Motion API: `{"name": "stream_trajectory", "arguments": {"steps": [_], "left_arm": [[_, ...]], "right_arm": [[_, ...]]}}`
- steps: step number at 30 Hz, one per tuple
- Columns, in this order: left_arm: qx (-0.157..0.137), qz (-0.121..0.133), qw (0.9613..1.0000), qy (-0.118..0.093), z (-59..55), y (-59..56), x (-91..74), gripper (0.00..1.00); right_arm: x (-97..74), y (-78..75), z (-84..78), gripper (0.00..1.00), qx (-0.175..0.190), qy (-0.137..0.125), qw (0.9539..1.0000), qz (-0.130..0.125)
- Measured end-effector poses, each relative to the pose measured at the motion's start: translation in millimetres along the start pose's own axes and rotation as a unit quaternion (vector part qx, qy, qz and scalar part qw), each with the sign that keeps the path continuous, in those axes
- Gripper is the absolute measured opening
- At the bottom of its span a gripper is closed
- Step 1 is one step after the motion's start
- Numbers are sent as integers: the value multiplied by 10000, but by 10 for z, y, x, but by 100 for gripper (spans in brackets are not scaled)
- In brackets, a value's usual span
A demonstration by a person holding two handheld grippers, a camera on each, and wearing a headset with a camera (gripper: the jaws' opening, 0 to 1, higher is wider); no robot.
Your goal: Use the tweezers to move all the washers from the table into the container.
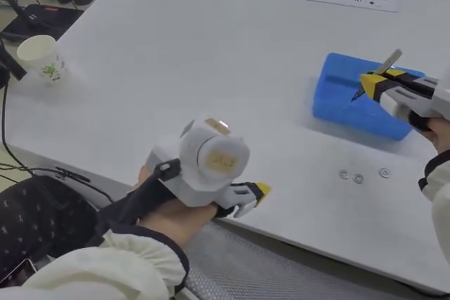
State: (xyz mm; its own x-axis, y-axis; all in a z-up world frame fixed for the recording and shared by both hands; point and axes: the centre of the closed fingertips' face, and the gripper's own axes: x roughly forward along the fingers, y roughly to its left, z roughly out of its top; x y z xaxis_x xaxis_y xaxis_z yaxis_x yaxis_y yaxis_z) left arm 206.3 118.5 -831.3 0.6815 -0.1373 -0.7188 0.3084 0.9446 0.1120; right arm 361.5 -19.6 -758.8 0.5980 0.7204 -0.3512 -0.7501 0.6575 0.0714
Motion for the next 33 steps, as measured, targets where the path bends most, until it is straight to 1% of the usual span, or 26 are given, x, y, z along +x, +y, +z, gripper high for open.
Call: {"name": "stream_trajectory", "arguments": {"steps": [4,6,9,11,12,15,20,23,26,27,29,33], "left_arm": [[17,-1,10000,-3,2,-3,0,85],[28,-7,10000,-3,2,-8,0,85],[31,-4,10000,5,0,-5,1,85],[25,2,10000,-1,1,-1,0,85],[23,-2,10000,0,0,-2,1,85],[33,8,10000,7,-5,2,1,85],[35,7,10000,6,-6,0,-3,85],[46,21,10000,32,-17,3,-5,85],[24,24,10000,35,-21,5,-8,85],[23,20,10000,31,-19,3,-11,85],[2,-23,10000,-43,8,-15,-20,86],[29,-16,10000,2,-9,-17,-15,85]], "right_arm": [[-85,71,62,3,39,-141,9999,72],[-125,117,72,3,54,-161,9998,131],[-175,187,46,3,-1,-122,9997,199],[-211,243,8,3,-65,-88,9996,268],[-228,271,-34,3,-128,-12,9995,300],[-264,334,-123,3,-287,80,9988,383],[-298,395,-267,3,-277,224,9982,473],[-320,445,-354,3,-220,338,9974,599],[-355,484,-425,3,-218,404,9968,654],[-363,489,-449,3,-213,434,9966,663],[-379,495,-489,3,-189,463,9965,663],[-406,510,-593,3,-130,570,9960,672]]}}
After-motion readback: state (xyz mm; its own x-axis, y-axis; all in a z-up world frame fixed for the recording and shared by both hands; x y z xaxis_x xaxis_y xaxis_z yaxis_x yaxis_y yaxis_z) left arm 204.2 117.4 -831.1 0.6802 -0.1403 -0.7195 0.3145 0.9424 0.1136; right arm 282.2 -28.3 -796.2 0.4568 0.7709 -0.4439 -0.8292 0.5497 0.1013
